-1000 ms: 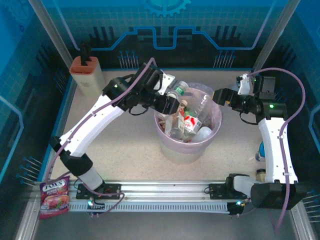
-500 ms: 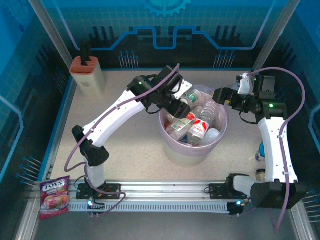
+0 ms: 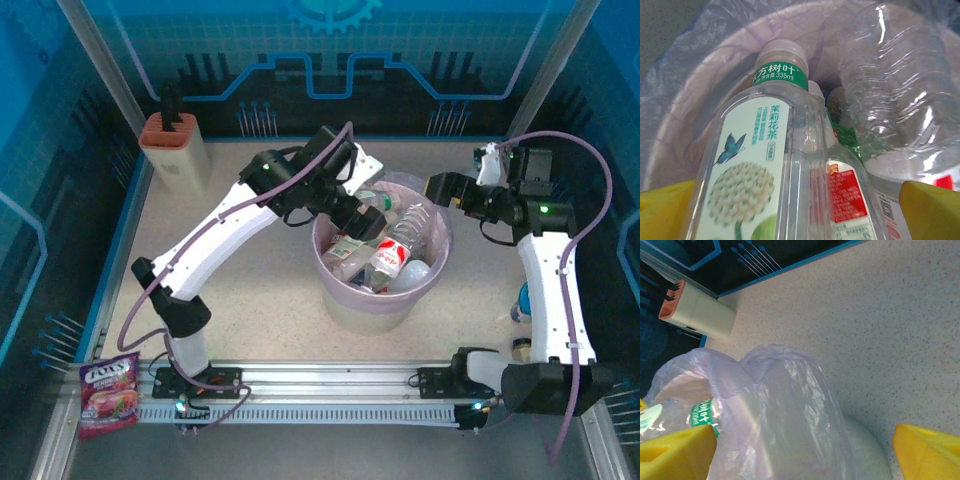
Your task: Put the plastic bottles in the bin
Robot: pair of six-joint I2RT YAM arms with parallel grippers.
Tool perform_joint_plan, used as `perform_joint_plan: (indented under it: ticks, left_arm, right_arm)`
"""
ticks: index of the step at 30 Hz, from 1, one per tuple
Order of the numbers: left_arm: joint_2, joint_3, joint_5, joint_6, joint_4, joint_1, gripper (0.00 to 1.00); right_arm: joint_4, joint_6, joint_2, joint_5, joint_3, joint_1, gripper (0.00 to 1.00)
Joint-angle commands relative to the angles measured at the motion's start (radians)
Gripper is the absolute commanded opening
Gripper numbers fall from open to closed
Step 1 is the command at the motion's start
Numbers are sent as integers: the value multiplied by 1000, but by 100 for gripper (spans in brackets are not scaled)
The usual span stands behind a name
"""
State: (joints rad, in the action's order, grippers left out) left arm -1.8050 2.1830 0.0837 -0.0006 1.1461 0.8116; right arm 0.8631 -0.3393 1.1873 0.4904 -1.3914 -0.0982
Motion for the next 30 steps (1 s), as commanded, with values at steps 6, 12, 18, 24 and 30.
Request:
perform_joint_plan:
  ticks: [6, 12, 18, 24, 30]
  left_arm:
    - [138, -82, -58, -42, -76, -19, 97]
    - [305, -291, -98, -165, -135, -86, 85]
    - [488, -559, -9, -275, -262, -133, 78]
    - [594, -689, 132, -362, -397, -185, 77]
    - [636, -787, 215, -427, -460, -193, 82]
  right_arm:
    - [15, 8, 18, 23, -66, 12, 94]
    - [35, 0, 11, 59, -89, -82, 92]
    - [200, 61, -44, 122, -80, -145, 85]
    - [358, 141, -94, 135, -37, -122, 74]
    - [322, 80, -134, 162, 52, -39, 63]
